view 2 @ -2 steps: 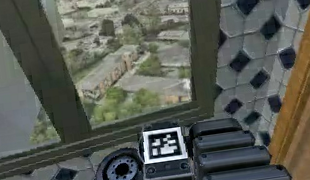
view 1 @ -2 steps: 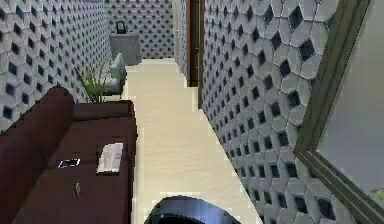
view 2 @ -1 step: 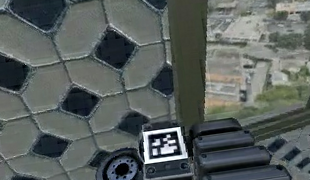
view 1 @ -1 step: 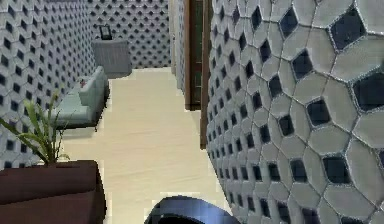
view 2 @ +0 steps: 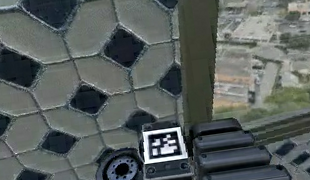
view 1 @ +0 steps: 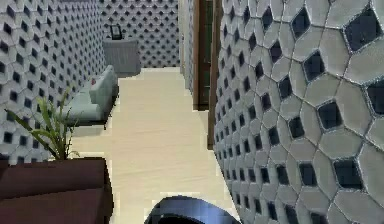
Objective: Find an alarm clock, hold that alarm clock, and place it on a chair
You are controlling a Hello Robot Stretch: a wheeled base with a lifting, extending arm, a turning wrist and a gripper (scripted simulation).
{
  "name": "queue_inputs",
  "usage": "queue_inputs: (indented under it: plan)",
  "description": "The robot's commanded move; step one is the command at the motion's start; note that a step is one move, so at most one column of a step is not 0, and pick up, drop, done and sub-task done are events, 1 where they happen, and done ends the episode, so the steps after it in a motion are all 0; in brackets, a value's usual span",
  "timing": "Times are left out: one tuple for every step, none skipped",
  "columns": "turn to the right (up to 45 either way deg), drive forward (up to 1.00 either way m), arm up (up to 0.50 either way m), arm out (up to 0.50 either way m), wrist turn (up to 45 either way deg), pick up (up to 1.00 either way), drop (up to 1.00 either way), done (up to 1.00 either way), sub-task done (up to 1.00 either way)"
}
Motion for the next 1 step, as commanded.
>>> queue_inputs:
  plan:
    - [-6.0, 0.0, 0.0, 0.0, 0.0, 0.0, 0.0, 0.0, 0.0]
